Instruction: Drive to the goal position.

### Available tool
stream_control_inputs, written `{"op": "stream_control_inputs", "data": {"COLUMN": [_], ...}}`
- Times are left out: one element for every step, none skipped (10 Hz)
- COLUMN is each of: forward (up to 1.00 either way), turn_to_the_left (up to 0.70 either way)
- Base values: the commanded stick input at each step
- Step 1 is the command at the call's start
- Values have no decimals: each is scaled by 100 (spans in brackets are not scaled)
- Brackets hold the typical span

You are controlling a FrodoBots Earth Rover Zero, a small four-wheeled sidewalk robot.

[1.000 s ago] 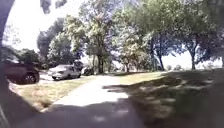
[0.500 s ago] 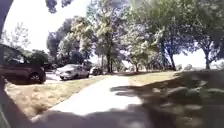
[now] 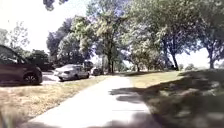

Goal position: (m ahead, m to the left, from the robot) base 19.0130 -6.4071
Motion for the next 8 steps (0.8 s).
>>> {"op": "stream_control_inputs", "data": {"forward": [85, 85, 85, 85, 85, 85, 85, 85], "turn_to_the_left": [0, 0, 0, 0, 0, 0, 0, 0]}}
